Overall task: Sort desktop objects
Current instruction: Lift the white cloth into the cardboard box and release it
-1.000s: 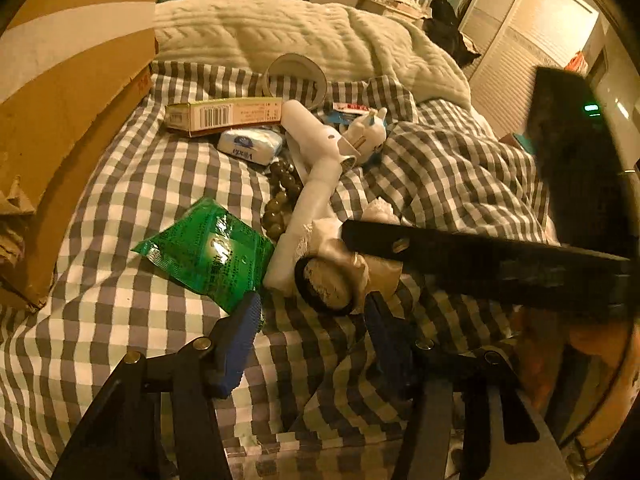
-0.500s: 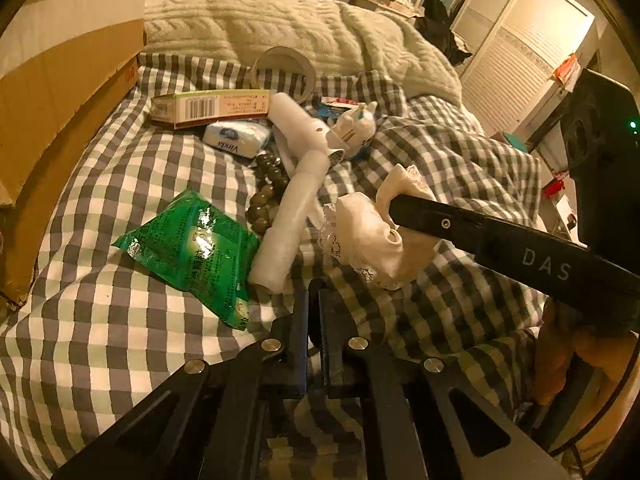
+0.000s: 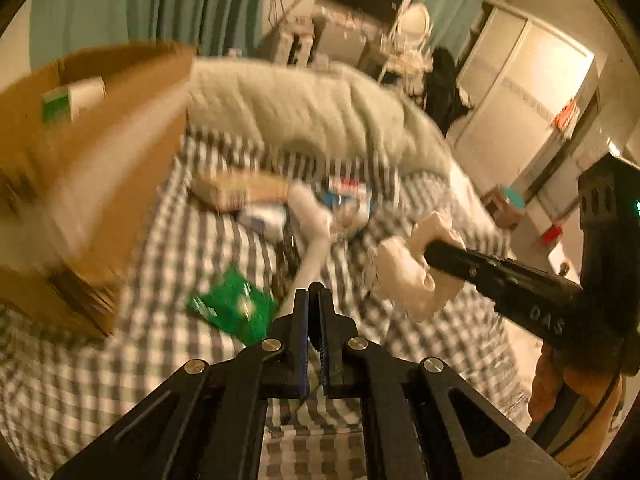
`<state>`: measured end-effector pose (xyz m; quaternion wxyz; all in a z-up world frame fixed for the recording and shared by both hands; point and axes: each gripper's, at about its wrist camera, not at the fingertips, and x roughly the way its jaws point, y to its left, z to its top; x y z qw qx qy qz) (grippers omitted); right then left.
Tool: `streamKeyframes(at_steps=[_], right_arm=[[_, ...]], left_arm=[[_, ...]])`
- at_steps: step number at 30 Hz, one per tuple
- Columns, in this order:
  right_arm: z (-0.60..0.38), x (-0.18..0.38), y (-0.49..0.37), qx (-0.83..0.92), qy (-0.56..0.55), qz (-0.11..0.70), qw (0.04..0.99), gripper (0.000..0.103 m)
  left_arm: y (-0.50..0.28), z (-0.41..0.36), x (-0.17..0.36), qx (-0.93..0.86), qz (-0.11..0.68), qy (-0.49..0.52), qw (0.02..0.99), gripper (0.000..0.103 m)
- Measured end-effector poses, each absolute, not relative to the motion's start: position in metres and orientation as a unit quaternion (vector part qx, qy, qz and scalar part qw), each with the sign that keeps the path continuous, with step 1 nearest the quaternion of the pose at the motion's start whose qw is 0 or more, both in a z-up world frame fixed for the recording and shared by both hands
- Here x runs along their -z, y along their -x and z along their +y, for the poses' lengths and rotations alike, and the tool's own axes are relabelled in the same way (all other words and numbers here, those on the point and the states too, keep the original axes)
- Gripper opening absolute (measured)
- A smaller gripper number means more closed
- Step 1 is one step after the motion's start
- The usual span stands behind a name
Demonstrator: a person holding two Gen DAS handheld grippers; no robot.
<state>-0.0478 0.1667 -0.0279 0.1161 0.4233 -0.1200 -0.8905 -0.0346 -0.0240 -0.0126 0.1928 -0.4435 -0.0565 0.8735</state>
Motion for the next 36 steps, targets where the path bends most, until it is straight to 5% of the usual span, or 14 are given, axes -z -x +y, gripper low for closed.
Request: streamKeyframes(at_steps=[14,24,26,27,30,36], right_arm=[[0.035,-0.144,0.085,0.918,-0.327,-0.016,0.222,0.008],[-0.040,-0.099,0.173,0.886,-0.372,-0.034,0.275,0.009],[-0.037,-0.086,0.184,0.884,-0.374,-0.045,0.276,0.030],[-0.034,-0.084,0.187,0.884,-0.374,-0.049,0.275,0.040],[-0.004,-0.083,0.193,0.886,-0.373,-0.073,0.264,0.042],[0.084,-0.112,0.175,0.919,-0.342,-0.052,0.187,0.055]], left_arm=[[0.061,-0.137,-0.143,-0.939,-0.039,0.334,0.077,0.004],[0.108,-0.211,-0.098,-0.930,-0.055,0.362,0.008,0.004],[0.112,-0.208,-0.089,-0.930,-0.050,0.364,0.009,0.008],[0.113,-0.203,-0.086,-0.930,-0.041,0.366,0.008,0.018],[0.113,-0.186,-0.088,-0.934,-0.018,0.358,0.005,0.080],[0.100,-0.129,-0.112,-0.945,-0.011,0.322,0.053,0.085]])
